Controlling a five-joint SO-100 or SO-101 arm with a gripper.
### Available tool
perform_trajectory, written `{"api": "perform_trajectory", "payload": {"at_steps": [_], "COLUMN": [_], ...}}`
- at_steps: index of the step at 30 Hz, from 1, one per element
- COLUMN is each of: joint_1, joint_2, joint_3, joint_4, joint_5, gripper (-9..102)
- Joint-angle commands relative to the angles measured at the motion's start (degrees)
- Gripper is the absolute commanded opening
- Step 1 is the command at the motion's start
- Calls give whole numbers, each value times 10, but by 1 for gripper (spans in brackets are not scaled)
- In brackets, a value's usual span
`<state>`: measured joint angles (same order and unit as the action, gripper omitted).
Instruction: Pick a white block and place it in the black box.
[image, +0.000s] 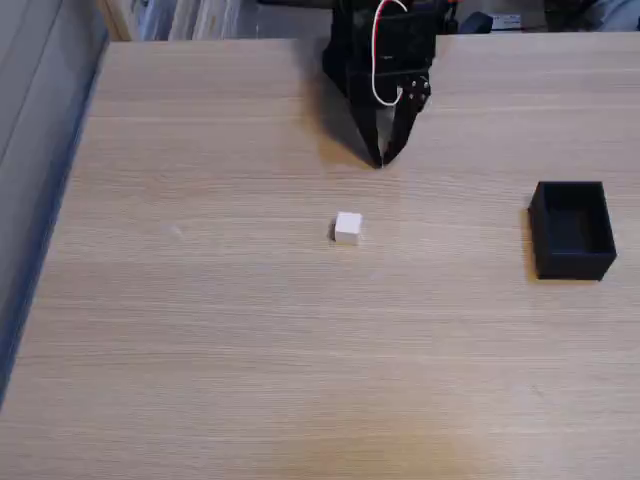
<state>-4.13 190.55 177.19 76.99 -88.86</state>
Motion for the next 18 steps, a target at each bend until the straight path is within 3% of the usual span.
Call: {"api": "perform_trajectory", "payload": {"at_steps": [1,18], "joint_1": [11,29], "joint_2": [4,4], "joint_3": [9,9], "joint_4": [0,1], "joint_5": [-11,-19], "gripper": [0,0]}}
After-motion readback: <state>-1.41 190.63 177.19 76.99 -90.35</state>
